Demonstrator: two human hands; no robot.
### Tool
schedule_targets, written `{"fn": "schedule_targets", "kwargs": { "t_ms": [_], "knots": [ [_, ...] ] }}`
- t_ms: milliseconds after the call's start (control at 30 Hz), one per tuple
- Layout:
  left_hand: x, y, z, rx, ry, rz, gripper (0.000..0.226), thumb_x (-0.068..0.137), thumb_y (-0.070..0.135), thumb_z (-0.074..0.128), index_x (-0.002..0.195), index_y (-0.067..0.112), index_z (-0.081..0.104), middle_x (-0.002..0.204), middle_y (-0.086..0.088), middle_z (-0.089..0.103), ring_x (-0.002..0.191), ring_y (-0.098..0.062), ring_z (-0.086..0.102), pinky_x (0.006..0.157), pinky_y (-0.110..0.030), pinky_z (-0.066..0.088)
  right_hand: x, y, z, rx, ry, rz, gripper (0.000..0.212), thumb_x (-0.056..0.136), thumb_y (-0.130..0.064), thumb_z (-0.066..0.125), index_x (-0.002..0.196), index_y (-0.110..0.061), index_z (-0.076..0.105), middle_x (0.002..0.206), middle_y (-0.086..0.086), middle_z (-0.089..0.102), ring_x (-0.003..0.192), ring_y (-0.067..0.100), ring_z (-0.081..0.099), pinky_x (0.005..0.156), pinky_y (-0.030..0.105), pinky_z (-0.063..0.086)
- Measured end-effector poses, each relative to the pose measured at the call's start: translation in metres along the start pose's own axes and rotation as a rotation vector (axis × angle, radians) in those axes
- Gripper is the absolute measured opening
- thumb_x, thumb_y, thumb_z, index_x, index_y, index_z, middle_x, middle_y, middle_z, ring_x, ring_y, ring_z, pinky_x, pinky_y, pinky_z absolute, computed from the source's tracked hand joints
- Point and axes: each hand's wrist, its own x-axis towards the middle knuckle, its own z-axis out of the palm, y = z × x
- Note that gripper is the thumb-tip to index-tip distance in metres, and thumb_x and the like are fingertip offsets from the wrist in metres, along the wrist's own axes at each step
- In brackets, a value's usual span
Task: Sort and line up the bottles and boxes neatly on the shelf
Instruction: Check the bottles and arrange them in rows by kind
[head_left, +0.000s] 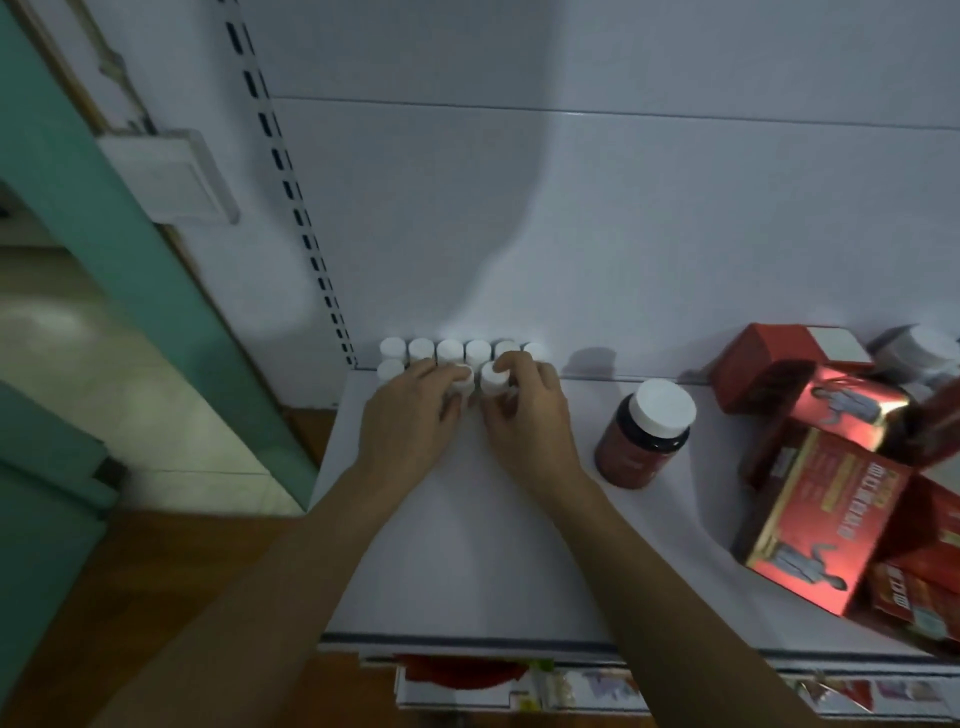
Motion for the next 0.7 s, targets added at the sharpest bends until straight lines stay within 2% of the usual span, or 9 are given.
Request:
{"fn": "schedule_targets", "kwargs": {
  "t_ms": [133, 233, 300, 400, 433, 533, 567, 633, 700],
  "knots": [
    [-0.002, 0.000, -0.003, -0.019, 0.041, -0.048, 0.023, 0.090, 0.017, 0.070, 0.112, 0.024, 0.074, 0.085, -0.005, 0.074, 0.074, -0.031, 0.068, 0.057, -0.039, 0.055, -0.005, 0.001, 0.008, 0.024, 0.023, -0.033, 0.032, 0.089, -0.003, 0.066, 0.112, -0.022, 0.056, 0.105, -0.001, 0.051, 0.081, 0.011, 0.055, 0.073, 0.021, 0.049],
    [-0.006, 0.002, -0.001, -0.054, 0.037, -0.065, 0.029, 0.093, 0.019, 0.069, 0.121, 0.025, 0.069, 0.088, -0.004, 0.074, 0.076, -0.029, 0.069, 0.060, -0.039, 0.056, -0.007, 0.000, 0.009, 0.017, 0.003, -0.058, 0.035, 0.089, 0.000, 0.062, 0.114, -0.023, 0.055, 0.109, 0.001, 0.052, 0.082, 0.015, 0.057, 0.074, 0.025, 0.051],
    [-0.011, 0.001, -0.007, -0.145, 0.095, -0.102, 0.039, 0.091, 0.023, 0.072, 0.128, 0.024, 0.062, 0.099, -0.003, 0.073, 0.083, -0.023, 0.068, 0.068, -0.036, 0.055, -0.006, 0.000, 0.010, 0.029, -0.006, -0.059, 0.036, 0.090, -0.001, 0.061, 0.119, -0.021, 0.056, 0.111, 0.002, 0.054, 0.087, 0.015, 0.057, 0.077, 0.024, 0.050],
    [-0.020, -0.013, -0.018, -0.303, 0.245, -0.206, 0.045, 0.086, 0.025, 0.075, 0.126, 0.019, 0.054, 0.110, 0.000, 0.064, 0.094, -0.019, 0.060, 0.076, -0.033, 0.050, -0.006, 0.000, 0.010, 0.032, 0.013, -0.044, 0.034, 0.091, -0.003, 0.064, 0.120, -0.018, 0.056, 0.111, 0.000, 0.057, 0.091, 0.011, 0.056, 0.078, 0.018, 0.047],
    [-0.022, -0.020, -0.019, -0.343, 0.243, -0.255, 0.046, 0.086, 0.025, 0.074, 0.125, 0.018, 0.051, 0.107, 0.000, 0.060, 0.093, -0.021, 0.058, 0.076, -0.034, 0.049, -0.006, 0.000, 0.009, 0.031, 0.022, -0.025, 0.033, 0.090, -0.005, 0.065, 0.119, -0.018, 0.056, 0.108, -0.002, 0.058, 0.088, 0.009, 0.056, 0.076, 0.014, 0.045],
    [-0.026, -0.034, -0.020, -0.371, 0.095, -0.421, 0.051, 0.086, 0.021, 0.075, 0.126, 0.017, 0.043, 0.101, -0.003, 0.050, 0.087, -0.024, 0.055, 0.076, -0.041, 0.052, -0.006, -0.003, 0.008, 0.039, 0.012, 0.055, 0.036, 0.088, -0.006, 0.070, 0.120, -0.018, 0.056, 0.103, -0.005, 0.057, 0.082, 0.002, 0.056, 0.074, 0.007, 0.041],
    [-0.028, -0.035, -0.021, -0.349, 0.073, -0.424, 0.051, 0.086, 0.019, 0.075, 0.125, 0.015, 0.043, 0.104, -0.004, 0.049, 0.088, -0.024, 0.055, 0.075, -0.039, 0.051, -0.007, -0.006, 0.006, 0.040, -0.002, 0.073, 0.039, 0.088, -0.007, 0.070, 0.122, -0.018, 0.054, 0.104, -0.004, 0.057, 0.082, 0.004, 0.057, 0.074, 0.007, 0.041],
    [-0.031, -0.027, -0.027, -0.237, 0.087, -0.316, 0.040, 0.086, 0.015, 0.072, 0.117, 0.013, 0.047, 0.105, -0.003, 0.050, 0.085, -0.019, 0.051, 0.067, -0.028, 0.044, -0.015, -0.018, -0.007, 0.014, -0.020, 0.051, 0.045, 0.087, -0.007, 0.071, 0.126, -0.017, 0.052, 0.107, -0.001, 0.056, 0.081, 0.008, 0.057, 0.073, 0.012, 0.044],
    [-0.029, -0.014, -0.038, -0.159, 0.008, -0.191, 0.023, 0.088, 0.018, 0.068, 0.103, 0.018, 0.050, 0.092, 0.003, 0.051, 0.076, -0.013, 0.048, 0.060, -0.024, 0.036, -0.022, -0.037, -0.036, -0.030, -0.013, 0.004, 0.044, 0.086, -0.007, 0.071, 0.125, -0.018, 0.053, 0.104, -0.002, 0.056, 0.081, 0.005, 0.057, 0.071, 0.018, 0.048]
  ]
}}
